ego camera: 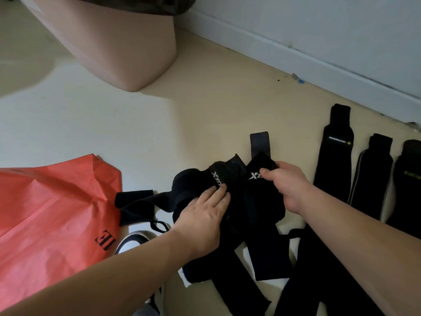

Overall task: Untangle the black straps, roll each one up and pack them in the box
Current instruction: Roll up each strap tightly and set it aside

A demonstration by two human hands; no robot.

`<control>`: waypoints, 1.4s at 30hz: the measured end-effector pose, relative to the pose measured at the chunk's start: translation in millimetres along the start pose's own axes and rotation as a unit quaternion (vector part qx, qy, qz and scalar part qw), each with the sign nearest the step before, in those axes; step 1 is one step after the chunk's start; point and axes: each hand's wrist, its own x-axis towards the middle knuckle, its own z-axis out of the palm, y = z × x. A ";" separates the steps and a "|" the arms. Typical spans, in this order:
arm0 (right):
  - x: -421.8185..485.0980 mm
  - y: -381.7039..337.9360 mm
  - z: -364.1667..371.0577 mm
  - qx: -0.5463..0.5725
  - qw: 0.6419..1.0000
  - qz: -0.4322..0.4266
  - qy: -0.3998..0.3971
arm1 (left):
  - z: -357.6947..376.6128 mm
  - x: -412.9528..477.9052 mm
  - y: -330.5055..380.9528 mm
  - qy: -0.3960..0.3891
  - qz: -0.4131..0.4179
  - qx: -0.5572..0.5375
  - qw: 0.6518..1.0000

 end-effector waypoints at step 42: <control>-31.6 -19.4 16.3 -0.022 0.994 -0.071 0.085 | -103.8 47.1 -48.7 0.175 -0.291 -0.117 0.933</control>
